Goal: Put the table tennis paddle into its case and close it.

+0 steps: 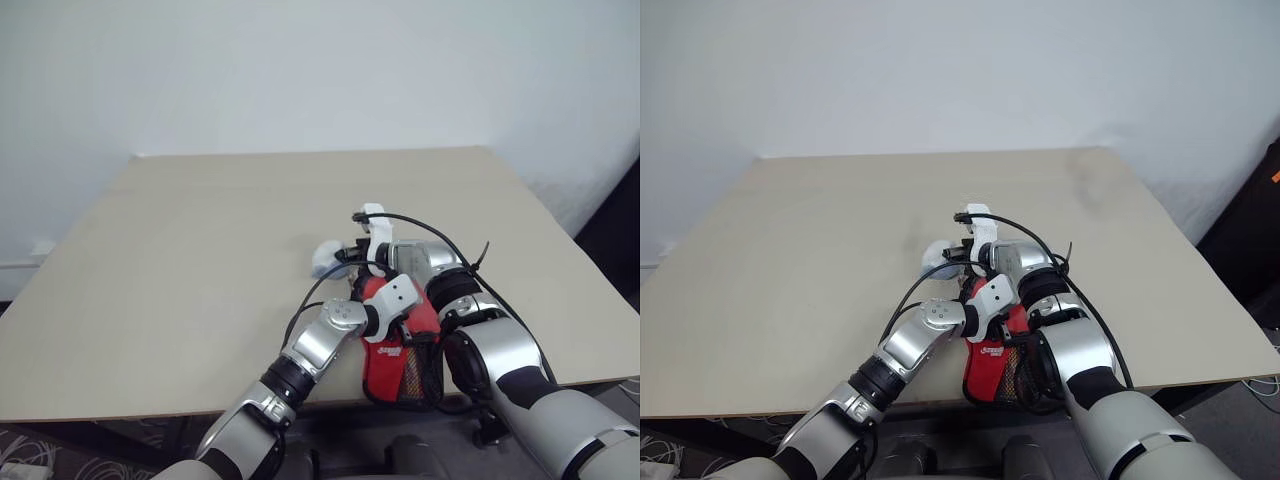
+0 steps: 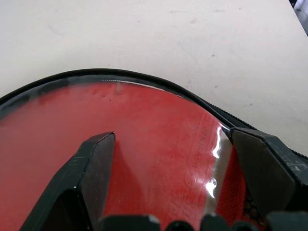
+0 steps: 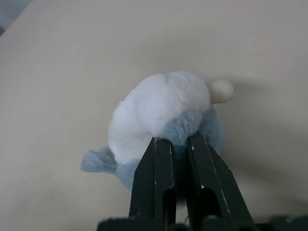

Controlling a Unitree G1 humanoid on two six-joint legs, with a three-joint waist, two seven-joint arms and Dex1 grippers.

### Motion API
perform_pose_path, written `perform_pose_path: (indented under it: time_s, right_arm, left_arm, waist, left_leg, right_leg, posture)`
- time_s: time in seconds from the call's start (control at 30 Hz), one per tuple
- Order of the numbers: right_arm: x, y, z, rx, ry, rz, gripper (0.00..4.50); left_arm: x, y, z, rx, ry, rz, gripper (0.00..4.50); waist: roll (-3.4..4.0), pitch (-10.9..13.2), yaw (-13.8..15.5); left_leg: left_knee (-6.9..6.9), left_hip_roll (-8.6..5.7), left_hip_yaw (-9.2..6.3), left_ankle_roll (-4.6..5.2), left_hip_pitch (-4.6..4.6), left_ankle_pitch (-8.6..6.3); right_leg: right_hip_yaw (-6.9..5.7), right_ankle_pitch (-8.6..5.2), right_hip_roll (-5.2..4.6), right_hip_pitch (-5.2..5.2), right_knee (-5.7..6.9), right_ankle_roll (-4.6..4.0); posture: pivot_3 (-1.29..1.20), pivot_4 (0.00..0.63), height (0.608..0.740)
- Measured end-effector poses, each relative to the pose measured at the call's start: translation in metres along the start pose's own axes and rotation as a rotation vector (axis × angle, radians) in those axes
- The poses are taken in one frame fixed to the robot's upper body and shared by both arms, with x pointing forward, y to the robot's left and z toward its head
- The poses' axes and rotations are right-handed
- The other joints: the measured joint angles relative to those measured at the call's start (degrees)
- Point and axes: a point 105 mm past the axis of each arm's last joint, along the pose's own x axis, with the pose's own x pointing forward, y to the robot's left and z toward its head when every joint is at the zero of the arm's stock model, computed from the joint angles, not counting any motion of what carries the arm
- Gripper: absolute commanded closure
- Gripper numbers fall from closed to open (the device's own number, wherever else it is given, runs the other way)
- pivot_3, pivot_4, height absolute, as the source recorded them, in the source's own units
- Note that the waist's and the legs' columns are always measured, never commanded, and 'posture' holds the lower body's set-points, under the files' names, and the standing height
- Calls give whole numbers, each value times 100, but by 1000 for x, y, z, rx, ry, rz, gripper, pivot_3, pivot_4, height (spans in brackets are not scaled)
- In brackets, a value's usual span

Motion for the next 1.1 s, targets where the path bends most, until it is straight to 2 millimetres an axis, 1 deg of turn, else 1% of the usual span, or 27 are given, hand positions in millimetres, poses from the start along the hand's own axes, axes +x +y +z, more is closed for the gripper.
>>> perform_pose_path:
  time_s: [0.2,0.3,0.4,0.47,0.6,0.67,0.73,0.87,0.93,1.1]
  right_arm:
    - [-3,-25,11,86,-124,-173,4490]
    - [-5,-35,13,146,-174,-225,4490]
    - [-11,-51,14,204,-220,-301,4490]
    - [-23,-71,19,259,-277,-374,4490]
    - [-55,-110,27,365,-393,-499,4490]
    - [-66,-125,23,412,-417,-544,4490]
    - [-76,-138,15,448,-422,-584,4490]
    - [-92,-153,7,471,-423,-611,4490]
    - [-103,-159,3,475,-426,-613,4490]
    - [-142,-173,-23,499,-418,-640,4490]
  left_arm:
    - [0,0,0,-2,4,2,466]
    - [0,1,0,-1,5,3,466]
    - [1,1,0,0,7,6,466]
    - [2,2,1,1,8,6,466]
    - [2,3,1,2,12,11,466]
    - [2,5,1,1,14,15,466]
    - [3,5,1,0,14,16,466]
    - [4,4,2,-2,14,17,466]
    - [6,3,2,-5,14,14,466]
    - [8,2,3,-7,15,10,466]
  waist:
    - [-3,-2,-5]
    - [-3,-2,-6]
    - [-3,-1,-6]
    - [-3,-1,-5]
    - [-3,-1,-6]
    - [-3,-1,-6]
    - [-2,-1,-6]
    - [-1,0,2]
    - [-1,0,15]
    - [2,0,51]
  left_leg:
    - [-1,0,-2,0,4,0]
    - [0,0,-2,0,6,0]
    - [0,0,-2,0,5,0]
    - [1,-1,-2,1,5,0]
    - [1,-1,-2,1,5,1]
    - [1,-1,-2,2,6,1]
    - [2,-1,-2,2,6,1]
    - [7,-2,-3,2,5,1]
    - [10,-4,-6,1,5,1]
    - [14,-12,-9,1,3,0]
  right_leg:
    - [0,-4,0,14,-2,-8]
    - [0,-5,0,20,-4,-9]
    - [0,-5,0,20,-4,-10]
    - [1,-6,0,21,-7,-10]
    - [1,-6,0,24,-11,-11]
    - [1,-7,0,26,-12,-12]
    - [1,-7,0,27,-14,-12]
    - [1,-7,-1,33,-17,-12]
    - [0,-8,-2,38,-19,-12]
    - [-1,-11,-8,42,-29,-9]
  posture:
    - [0,0,740]
    - [0,0,740]
    - [0,0,740]
    - [0,0,740]
    - [0,0,740]
    - [0,0,740]
    - [0,0,740]
    - [0,0,740]
    - [0,0,740]
    - [0,0,740]
